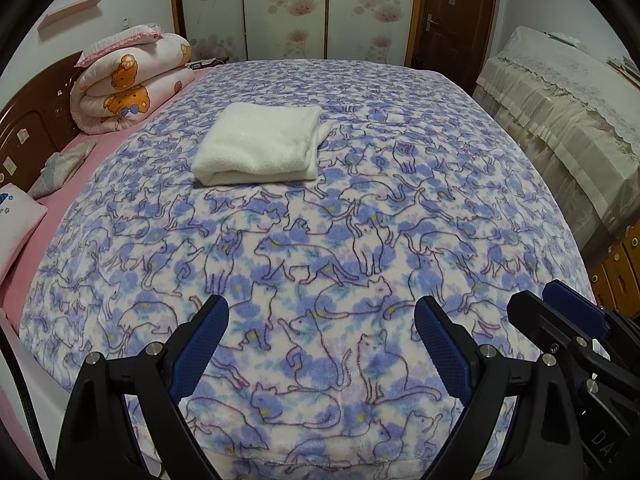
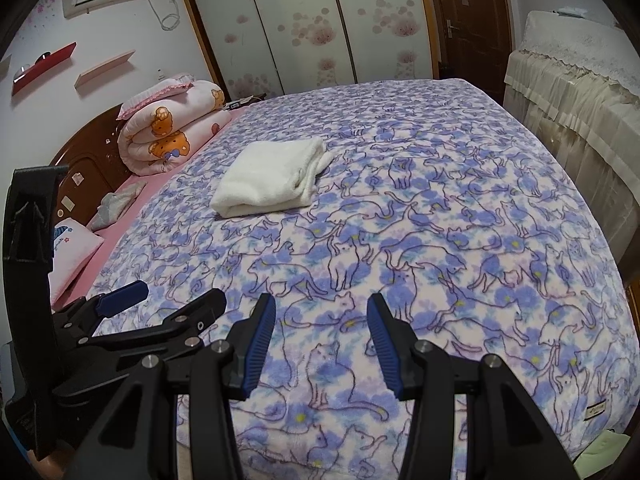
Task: Fold large clothes
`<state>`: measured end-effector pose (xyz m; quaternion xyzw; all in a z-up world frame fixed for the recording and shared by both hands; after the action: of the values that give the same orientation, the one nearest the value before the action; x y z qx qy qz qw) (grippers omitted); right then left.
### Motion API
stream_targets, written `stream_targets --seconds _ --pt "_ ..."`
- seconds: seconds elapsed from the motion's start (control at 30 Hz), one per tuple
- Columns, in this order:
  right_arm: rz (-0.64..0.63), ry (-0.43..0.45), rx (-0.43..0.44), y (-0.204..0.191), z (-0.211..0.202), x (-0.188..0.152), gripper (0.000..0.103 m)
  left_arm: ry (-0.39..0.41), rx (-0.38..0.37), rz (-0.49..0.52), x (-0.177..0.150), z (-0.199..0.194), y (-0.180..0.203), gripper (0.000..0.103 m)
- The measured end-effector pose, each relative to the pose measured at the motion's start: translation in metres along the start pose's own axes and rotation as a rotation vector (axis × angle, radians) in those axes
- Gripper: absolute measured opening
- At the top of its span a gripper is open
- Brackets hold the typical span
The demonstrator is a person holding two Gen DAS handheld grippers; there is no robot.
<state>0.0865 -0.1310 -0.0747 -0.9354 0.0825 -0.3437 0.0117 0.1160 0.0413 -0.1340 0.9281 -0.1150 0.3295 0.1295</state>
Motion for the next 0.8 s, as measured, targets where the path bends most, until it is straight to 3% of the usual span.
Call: stream_targets --seconds 0.8 --pt "-0.002 0.000 -0.002 0.0043 0.0007 0.0005 0.048 -0.002 0.004 0.003 0.0015 0.0004 0.0011 0.093"
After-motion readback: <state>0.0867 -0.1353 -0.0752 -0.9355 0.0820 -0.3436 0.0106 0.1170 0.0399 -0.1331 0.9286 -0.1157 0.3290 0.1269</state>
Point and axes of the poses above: each gripper's, at about its wrist camera, not at the fingertips, and z roughly the way its jaws point, y to its right, x to its top, the point moved 9 cm from there along z, roughly the way its jaws point, and after that the axes turned 12 degrees about -x, right-handed, at the moved point
